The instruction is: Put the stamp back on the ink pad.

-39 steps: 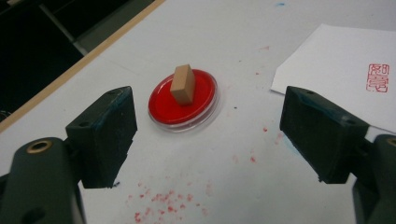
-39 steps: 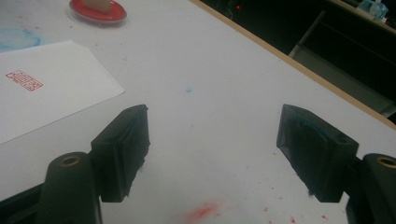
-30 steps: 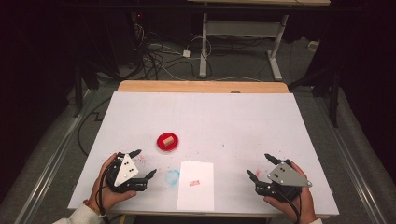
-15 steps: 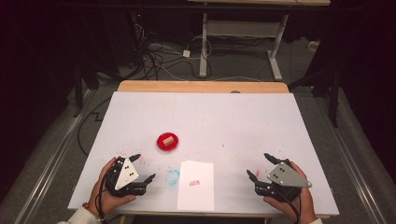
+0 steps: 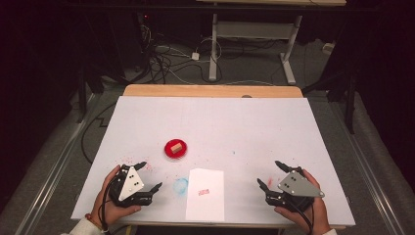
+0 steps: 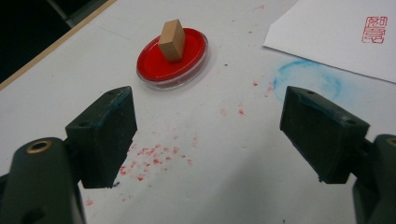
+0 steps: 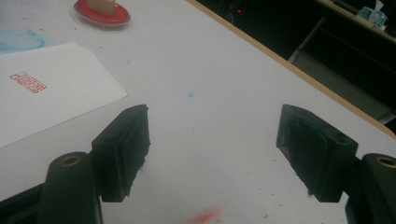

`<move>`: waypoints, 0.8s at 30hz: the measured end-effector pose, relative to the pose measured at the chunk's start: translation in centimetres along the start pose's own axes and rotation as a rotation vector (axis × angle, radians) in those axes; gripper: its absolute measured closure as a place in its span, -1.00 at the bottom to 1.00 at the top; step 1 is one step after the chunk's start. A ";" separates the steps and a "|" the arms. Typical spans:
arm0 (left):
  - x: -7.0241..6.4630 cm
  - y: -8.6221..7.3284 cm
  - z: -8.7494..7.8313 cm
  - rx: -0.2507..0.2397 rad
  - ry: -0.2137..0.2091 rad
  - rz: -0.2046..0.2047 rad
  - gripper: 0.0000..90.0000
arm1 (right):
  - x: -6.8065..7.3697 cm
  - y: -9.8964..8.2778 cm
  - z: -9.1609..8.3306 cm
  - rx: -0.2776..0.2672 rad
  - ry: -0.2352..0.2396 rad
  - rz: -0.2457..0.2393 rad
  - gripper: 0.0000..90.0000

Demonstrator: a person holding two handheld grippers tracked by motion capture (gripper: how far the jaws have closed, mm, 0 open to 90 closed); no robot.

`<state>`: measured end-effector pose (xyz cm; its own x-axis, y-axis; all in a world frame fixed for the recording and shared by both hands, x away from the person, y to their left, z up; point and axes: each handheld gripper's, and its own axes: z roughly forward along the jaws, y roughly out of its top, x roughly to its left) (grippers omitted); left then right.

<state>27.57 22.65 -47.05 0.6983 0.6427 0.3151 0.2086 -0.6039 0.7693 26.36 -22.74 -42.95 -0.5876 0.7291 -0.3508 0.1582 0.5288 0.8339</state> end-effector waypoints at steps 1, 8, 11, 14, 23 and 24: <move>0.0 0.0 0.0 0.001 0.000 0.002 -0.60 | 0.0 0.0 0.0 0.000 -0.002 0.002 -0.42; -0.1 0.0 0.0 0.006 -0.001 0.005 -0.60 | 0.1 0.1 0.0 0.003 -0.003 -0.007 -0.42; 0.0 -0.1 -0.1 0.003 0.004 -0.004 -0.60 | 0.1 0.1 0.1 0.004 0.001 -0.006 -0.42; 0.0 0.0 0.0 0.010 0.010 0.000 -0.60 | 0.1 0.1 0.1 0.006 0.001 -0.009 -0.42; 0.0 0.0 0.0 0.009 0.008 -0.005 -0.60 | 0.0 0.0 0.0 0.003 -0.005 -0.004 -0.42; 0.0 0.0 0.0 0.010 0.007 -0.006 -0.60 | 0.0 0.0 0.1 0.004 -0.005 -0.003 -0.43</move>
<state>27.59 22.63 -47.04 0.6920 0.6499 0.3142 0.2197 -0.6042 0.7660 26.42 -22.70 -42.94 -0.5840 0.7296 -0.3559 0.1595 0.5331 0.8309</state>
